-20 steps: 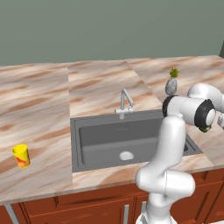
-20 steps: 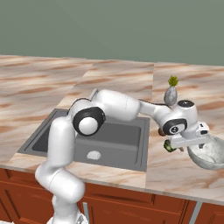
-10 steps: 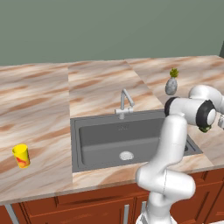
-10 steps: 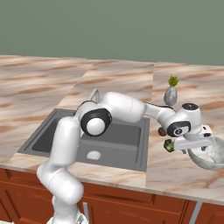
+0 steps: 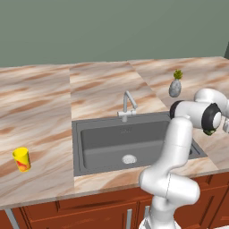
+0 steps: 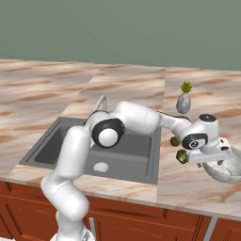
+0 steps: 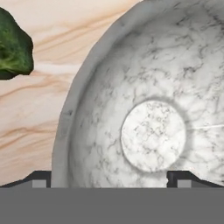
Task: Remove the kiwi and broccoli from the sink. Then move the bowl and cup from the counter to the sink for washing.
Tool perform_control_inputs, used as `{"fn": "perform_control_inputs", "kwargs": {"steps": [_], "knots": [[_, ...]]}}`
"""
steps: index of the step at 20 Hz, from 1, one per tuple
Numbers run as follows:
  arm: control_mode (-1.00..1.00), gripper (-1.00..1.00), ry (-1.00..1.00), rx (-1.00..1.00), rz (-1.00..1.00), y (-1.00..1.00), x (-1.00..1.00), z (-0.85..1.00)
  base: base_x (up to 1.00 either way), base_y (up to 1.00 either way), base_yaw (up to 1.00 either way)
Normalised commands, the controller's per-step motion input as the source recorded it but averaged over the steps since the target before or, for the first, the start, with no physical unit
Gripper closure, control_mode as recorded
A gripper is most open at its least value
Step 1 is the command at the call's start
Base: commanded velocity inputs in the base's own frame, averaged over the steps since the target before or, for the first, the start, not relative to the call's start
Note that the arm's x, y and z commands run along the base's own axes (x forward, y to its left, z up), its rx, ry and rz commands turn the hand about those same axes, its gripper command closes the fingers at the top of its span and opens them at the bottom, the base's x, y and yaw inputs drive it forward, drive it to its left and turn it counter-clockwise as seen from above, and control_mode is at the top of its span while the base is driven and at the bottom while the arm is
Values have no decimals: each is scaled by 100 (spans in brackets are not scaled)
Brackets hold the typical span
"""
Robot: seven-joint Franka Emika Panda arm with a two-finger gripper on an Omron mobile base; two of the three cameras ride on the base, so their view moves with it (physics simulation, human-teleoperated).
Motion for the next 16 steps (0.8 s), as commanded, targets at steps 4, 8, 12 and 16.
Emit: {"fn": "perform_control_inputs", "kwargs": {"steps": [4, 8, 12, 16], "knots": [[-100, 100, 0, 0, 0, -3, 5, -16, 0, 0, 0], [-100, 100, 0, 0, 0, -2, 0, -15, 0, 0, 0], [-100, 100, 0, 0, 0, 0, 0, -16, 0, 0, 0], [-100, 100, 0, 1, 0, 1, -3, -4, 0, 0, 0]]}}
